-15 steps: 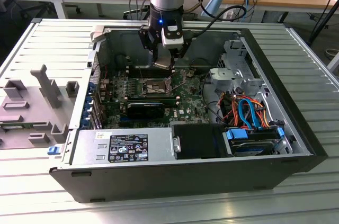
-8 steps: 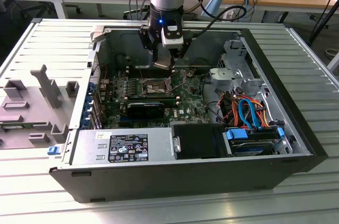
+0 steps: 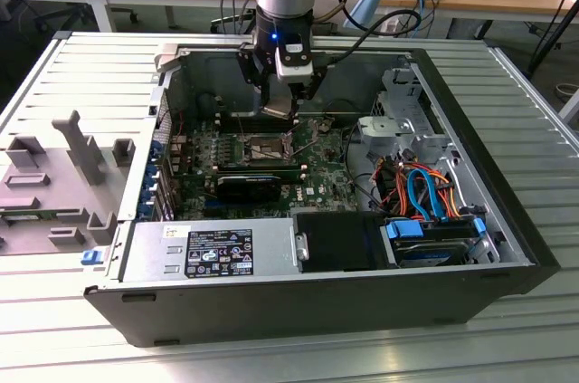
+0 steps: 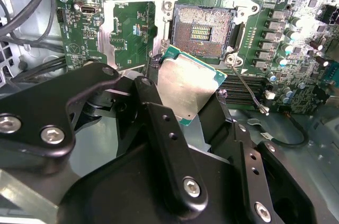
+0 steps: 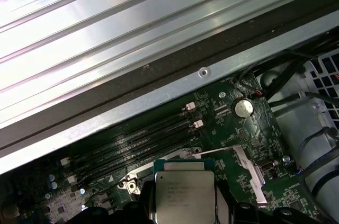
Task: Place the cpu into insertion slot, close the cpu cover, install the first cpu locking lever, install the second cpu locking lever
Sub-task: 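Place the cpu into insertion slot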
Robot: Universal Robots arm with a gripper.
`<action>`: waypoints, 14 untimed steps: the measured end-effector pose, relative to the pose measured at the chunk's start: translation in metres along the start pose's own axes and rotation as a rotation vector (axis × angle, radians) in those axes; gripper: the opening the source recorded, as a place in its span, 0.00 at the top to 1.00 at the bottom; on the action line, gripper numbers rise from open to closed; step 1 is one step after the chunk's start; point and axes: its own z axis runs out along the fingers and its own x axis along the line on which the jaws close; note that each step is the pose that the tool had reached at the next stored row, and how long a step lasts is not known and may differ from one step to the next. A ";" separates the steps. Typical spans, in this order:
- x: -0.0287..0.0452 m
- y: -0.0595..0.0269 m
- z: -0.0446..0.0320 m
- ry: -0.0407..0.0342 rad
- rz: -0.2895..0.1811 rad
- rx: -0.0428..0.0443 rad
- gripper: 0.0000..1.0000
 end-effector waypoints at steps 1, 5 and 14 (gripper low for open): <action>0.0000 0.0000 0.0000 -0.0001 0.001 0.0001 0.45; 0.0000 0.0000 0.0000 -0.0003 0.004 0.0003 0.45; 0.0000 0.0000 0.0000 -0.0013 0.016 0.0012 0.45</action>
